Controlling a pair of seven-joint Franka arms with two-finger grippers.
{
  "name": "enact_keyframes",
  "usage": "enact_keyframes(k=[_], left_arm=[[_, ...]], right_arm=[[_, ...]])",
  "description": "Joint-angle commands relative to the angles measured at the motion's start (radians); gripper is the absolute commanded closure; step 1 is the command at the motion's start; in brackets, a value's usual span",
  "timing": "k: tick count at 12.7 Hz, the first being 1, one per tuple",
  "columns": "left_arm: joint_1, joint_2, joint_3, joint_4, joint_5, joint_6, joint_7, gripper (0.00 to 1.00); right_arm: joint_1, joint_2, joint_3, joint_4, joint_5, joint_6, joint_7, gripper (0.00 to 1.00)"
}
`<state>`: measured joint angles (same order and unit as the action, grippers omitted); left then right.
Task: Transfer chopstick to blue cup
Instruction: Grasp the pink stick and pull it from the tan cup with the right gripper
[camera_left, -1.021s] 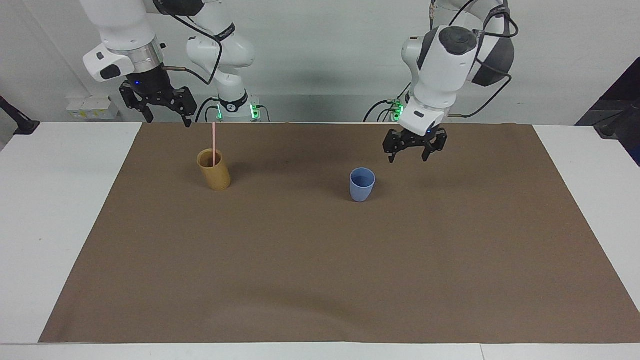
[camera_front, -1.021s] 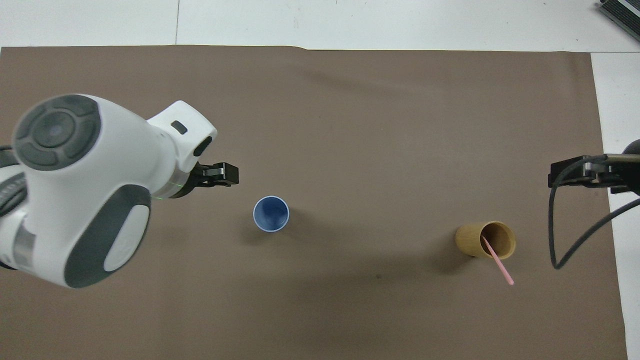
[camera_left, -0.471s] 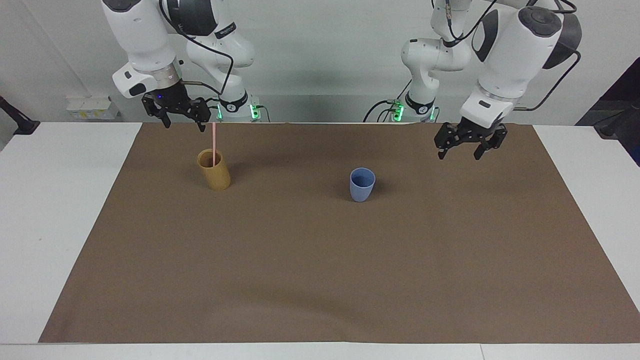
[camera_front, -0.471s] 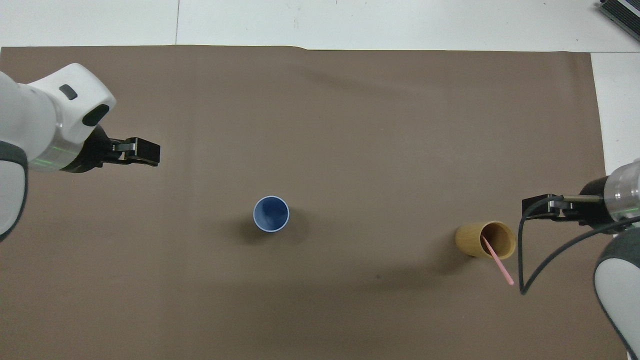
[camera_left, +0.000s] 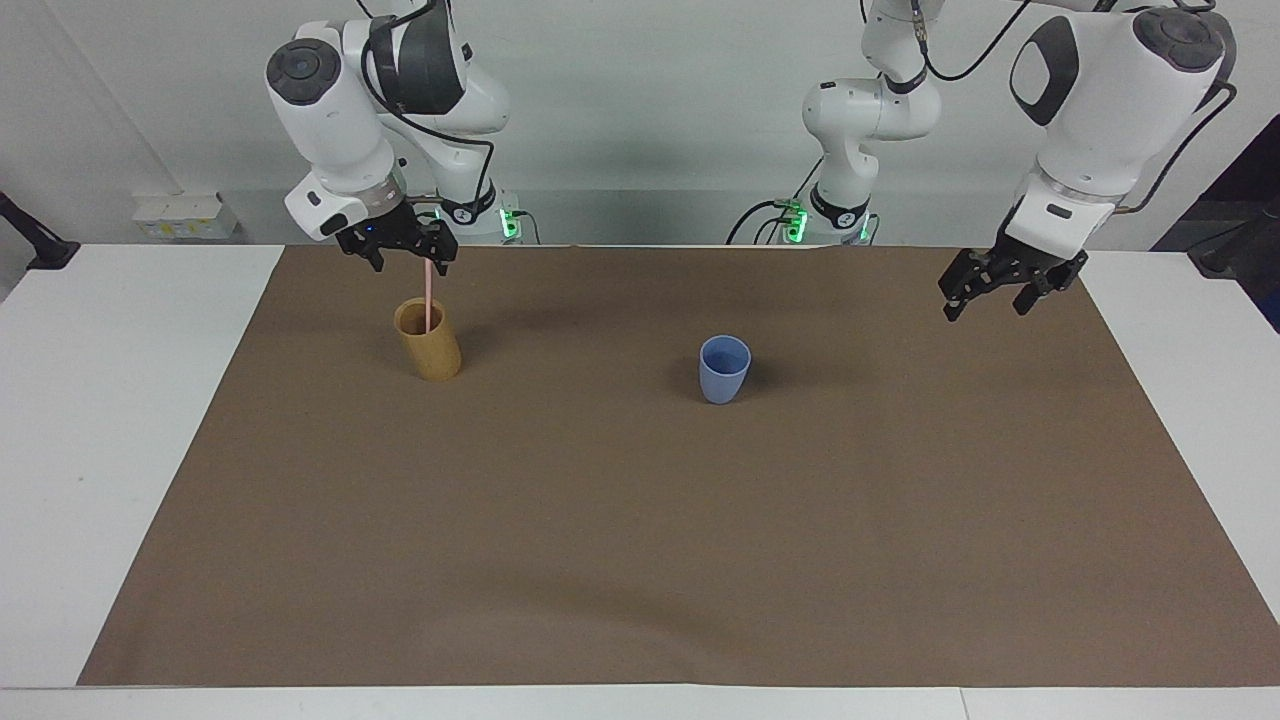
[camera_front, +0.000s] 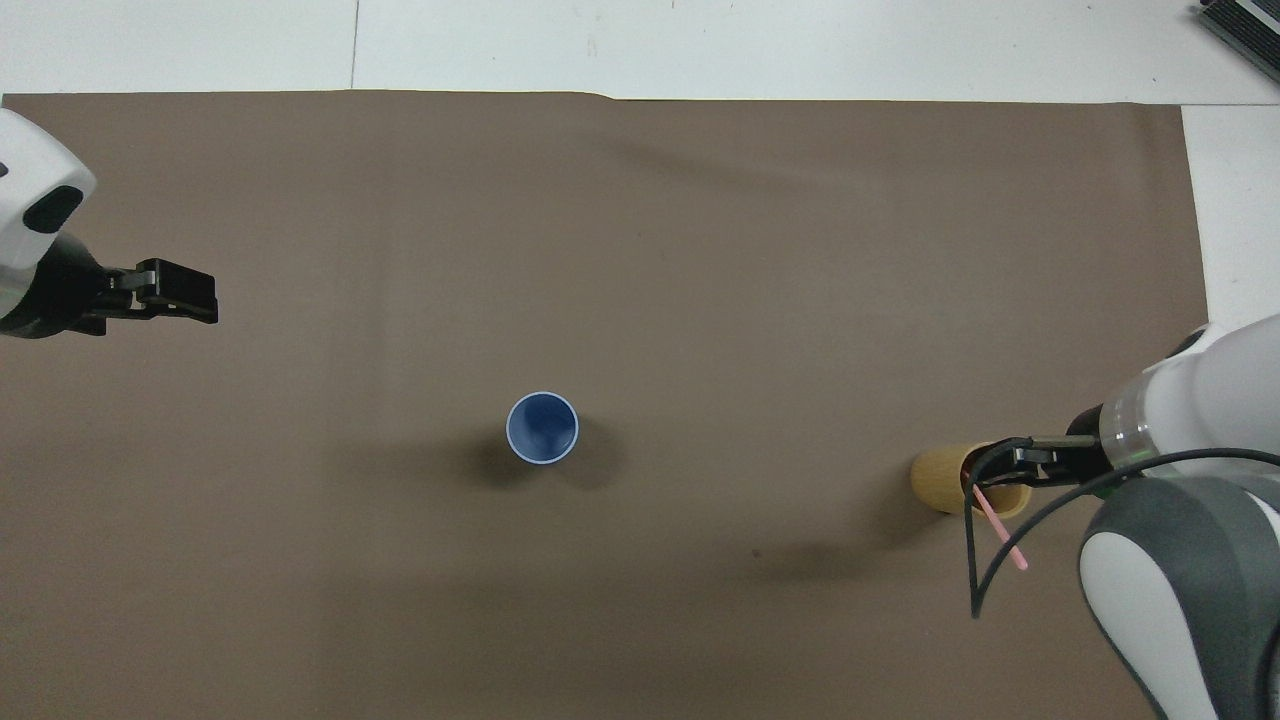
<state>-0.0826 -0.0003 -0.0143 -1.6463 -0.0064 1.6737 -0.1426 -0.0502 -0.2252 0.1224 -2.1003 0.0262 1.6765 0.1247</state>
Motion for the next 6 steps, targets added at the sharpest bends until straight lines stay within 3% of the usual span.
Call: enact_keyframes(k=[1,5,6], left_arm=[[0.004,-0.006,-0.018,0.074,0.023,-0.1,0.003,0.0],[-0.006,-0.015,-0.024,0.079,0.02,-0.12,0.003,0.0],[0.0,-0.026,-0.024,0.077,0.014,-0.117,0.003,0.0]], right_arm=[[-0.007,-0.048,-0.003,-0.079,0.034,0.028,-0.063,0.0],[-0.014,-0.077,-0.004,-0.156,0.04,0.029,-0.088,0.01],[-0.019,-0.082,-0.004,-0.164,0.04,0.031,-0.105,0.13]])
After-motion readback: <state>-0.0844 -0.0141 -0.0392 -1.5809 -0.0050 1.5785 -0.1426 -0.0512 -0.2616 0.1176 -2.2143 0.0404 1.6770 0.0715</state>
